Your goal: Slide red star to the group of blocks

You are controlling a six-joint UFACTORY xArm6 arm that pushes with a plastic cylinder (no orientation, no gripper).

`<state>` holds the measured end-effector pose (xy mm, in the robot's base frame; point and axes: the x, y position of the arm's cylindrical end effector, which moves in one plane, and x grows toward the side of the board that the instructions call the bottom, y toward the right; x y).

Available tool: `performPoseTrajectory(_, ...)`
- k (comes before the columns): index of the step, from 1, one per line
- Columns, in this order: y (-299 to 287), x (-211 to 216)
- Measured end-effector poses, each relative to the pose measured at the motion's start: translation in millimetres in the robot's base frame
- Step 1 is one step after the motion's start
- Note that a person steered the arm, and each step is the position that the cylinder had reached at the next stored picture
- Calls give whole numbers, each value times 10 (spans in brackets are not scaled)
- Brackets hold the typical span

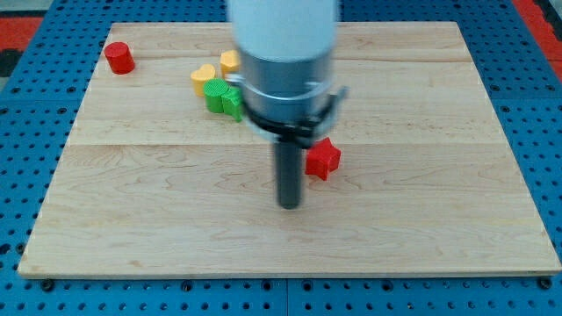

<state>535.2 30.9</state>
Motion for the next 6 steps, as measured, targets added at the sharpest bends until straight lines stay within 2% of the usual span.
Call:
performPoseTrajectory(1,793,-1)
performPoseTrajectory(2,975,-31)
performPoseTrajectory(3,829,-196)
performPoseTrajectory(4,187,-411)
performPoseTrajectory(5,-129,-1019)
performPoseTrajectory(6,-299,-1361)
